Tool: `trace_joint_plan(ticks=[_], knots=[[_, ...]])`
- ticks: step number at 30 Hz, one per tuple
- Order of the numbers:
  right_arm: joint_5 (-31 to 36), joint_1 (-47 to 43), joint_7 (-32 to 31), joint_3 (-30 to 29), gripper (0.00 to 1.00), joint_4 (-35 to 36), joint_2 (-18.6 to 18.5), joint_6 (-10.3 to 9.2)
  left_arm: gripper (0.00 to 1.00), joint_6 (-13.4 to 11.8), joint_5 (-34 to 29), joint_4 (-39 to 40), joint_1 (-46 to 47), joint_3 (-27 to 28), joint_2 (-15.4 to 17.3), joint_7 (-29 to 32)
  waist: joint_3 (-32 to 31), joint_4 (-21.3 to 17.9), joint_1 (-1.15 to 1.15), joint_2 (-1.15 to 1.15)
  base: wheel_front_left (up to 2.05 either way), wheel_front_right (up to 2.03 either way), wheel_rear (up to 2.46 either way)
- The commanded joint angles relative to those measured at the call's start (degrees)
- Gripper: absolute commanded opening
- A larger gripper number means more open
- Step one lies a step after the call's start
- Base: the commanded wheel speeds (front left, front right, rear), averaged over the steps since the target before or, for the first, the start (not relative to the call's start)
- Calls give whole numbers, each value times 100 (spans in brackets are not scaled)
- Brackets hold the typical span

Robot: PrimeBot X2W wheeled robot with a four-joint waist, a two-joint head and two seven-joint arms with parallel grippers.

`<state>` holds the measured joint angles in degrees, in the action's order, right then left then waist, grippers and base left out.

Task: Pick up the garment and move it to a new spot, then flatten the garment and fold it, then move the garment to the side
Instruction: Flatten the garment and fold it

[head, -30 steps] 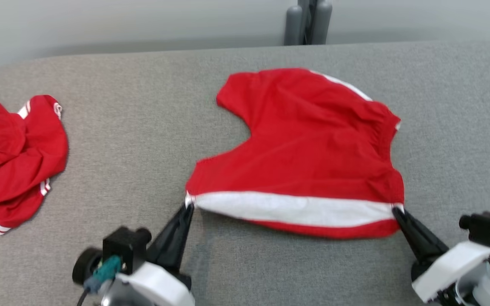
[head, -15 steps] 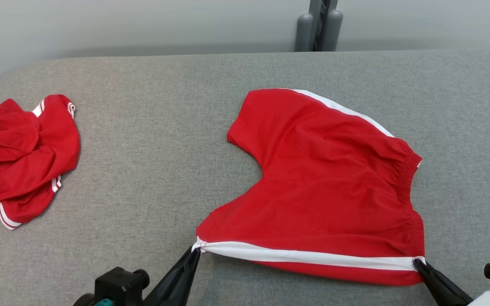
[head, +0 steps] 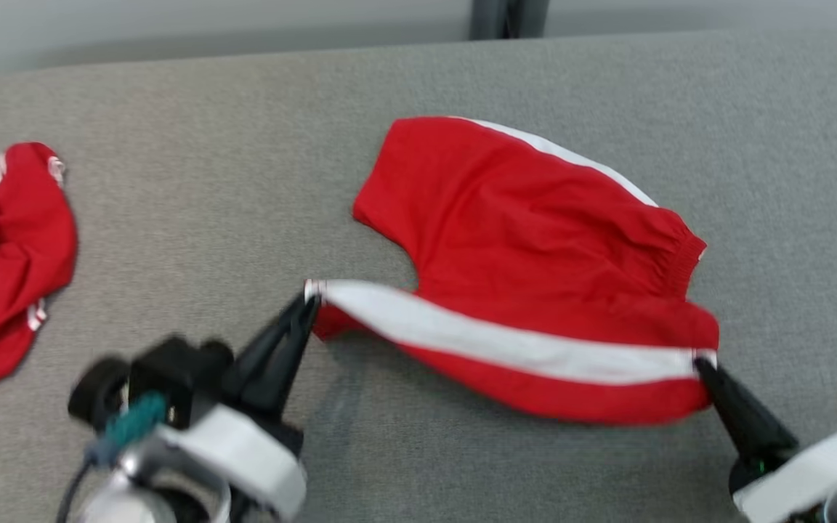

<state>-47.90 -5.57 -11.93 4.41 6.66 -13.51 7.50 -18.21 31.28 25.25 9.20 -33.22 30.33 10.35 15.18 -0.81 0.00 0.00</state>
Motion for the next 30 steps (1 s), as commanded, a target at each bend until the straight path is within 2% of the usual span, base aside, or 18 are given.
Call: trace_joint_plan(ticks=[1, 7, 9, 16, 22, 28, 29, 30], knots=[[14, 307, -67, -92, 0, -23, 108, -1, 0, 169, -8, -199, 467, 89, 2, 58, 262, -213, 0, 0, 0, 0, 0], [206, 1414, 131, -229, 0, -522, 578, -1, 0, 825, 159, -1281, 2023, 157, -264, 230, 668, -570, 0, 0, 0, 0, 0], [304, 1604, 203, -194, 0, -610, 585, -1, 0, 915, 182, -1506, 2279, 169, -333, 236, 733, -624, 0, 0, 0, 0, 0], [482, 2680, 797, 72, 0, -1422, 715, -1, 0, 1481, 182, -3337, 3785, 89, -865, 149, 1167, -967, 0, 0, 0, 0, 0], [424, 3297, 1236, 514, 0, -1982, 752, -1, 0, 1768, 185, -4805, 4586, 75, -1170, -74, 1418, -1164, 0, 0, 0, 0, 0], [231, 3565, 1547, 905, 0, -2409, 673, -1, 0, 1943, 258, -5940, 4965, 103, -1389, -394, 1499, -1235, 0, 0, 0, 0, 0], [205, 3580, 1580, 986, 28, -2454, 653, -1, 3, 1975, 262, -6100, 4971, 97, -1419, -433, 1499, -1234, 0, 0, 0, 0, 0], [169, 3585, 1639, 1044, 68, -2487, 625, -1, 36, 1995, 283, -6225, 4977, 92, -1458, -482, 1496, -1230, 0, 0, 0, 0, 0]])
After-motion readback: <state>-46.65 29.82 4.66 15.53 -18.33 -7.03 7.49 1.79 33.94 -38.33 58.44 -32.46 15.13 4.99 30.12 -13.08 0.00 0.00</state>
